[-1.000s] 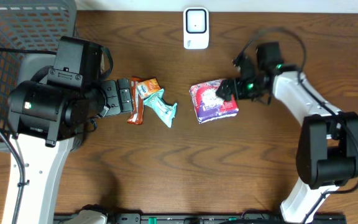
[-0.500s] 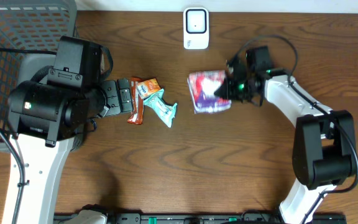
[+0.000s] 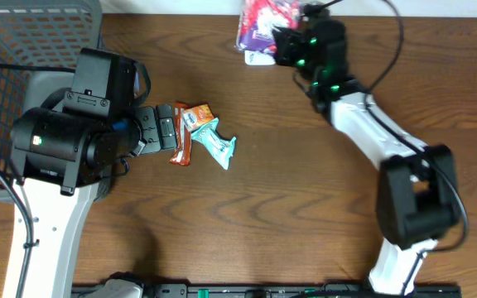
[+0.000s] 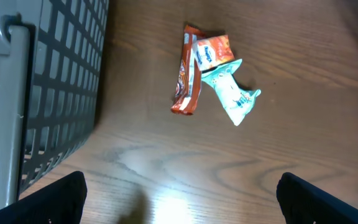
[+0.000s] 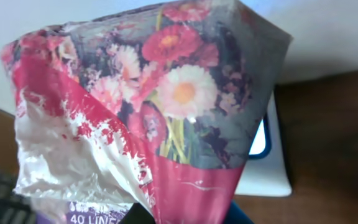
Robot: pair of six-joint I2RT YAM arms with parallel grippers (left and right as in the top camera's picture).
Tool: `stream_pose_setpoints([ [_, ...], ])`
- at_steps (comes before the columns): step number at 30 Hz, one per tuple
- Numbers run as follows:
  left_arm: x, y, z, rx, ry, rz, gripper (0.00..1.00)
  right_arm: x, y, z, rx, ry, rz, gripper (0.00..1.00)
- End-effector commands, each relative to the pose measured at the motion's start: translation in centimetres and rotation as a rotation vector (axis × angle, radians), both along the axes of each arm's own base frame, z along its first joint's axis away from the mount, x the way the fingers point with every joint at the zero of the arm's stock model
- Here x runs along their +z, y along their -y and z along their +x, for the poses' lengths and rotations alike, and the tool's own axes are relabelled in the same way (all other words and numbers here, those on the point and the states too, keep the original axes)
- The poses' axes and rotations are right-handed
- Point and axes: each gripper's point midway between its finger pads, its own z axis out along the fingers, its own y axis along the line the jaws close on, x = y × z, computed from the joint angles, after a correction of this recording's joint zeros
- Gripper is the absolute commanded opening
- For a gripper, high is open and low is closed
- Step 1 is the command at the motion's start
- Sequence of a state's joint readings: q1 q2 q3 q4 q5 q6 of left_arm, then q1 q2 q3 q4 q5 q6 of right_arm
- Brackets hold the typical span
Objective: Scan the item barcode
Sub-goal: 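Carry the purple pack right and set it at the table's top-right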
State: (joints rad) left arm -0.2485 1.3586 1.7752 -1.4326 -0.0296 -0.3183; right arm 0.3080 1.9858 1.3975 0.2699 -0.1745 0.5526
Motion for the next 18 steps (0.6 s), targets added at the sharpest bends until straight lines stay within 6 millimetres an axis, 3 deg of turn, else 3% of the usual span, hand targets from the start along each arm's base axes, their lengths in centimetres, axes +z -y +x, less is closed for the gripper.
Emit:
stream_pose_setpoints([
  [1,0.0,-0.2,0.0,0.019,-0.002,-0.002,0.98,-2.1,0.6,1.8,-0.084,0.022,0.011,0.01],
  [4,0.0,-0.2,0.0,0.019,-0.002,-0.002,0.98,-1.5,2.4,2.6,-0.139,0.053,0.009,0.01],
  [9,0.0,-0.2,0.0,0.019,-0.002,-0.002,0.98,1.1,8.8,3.3,-0.226,0.05,0.027,0.01],
  [13,0.0,-0.2,0.0,0.02,-0.002,-0.002,0.98,0.9,18.3,2.5,-0.436,-0.078,0.074,0.01],
  [14,0.0,-0.2,0.0,0.019,-0.002,-0.002,0.98,0.0,21.8,1.8,-0.533,-0.143,0.107,0.01],
  [18,0.0,-0.2,0.0,0.019,-0.002,-0.002,0.98,-3.8,30.6,-1.4,-0.801,-0.35,0.269,0.01],
])
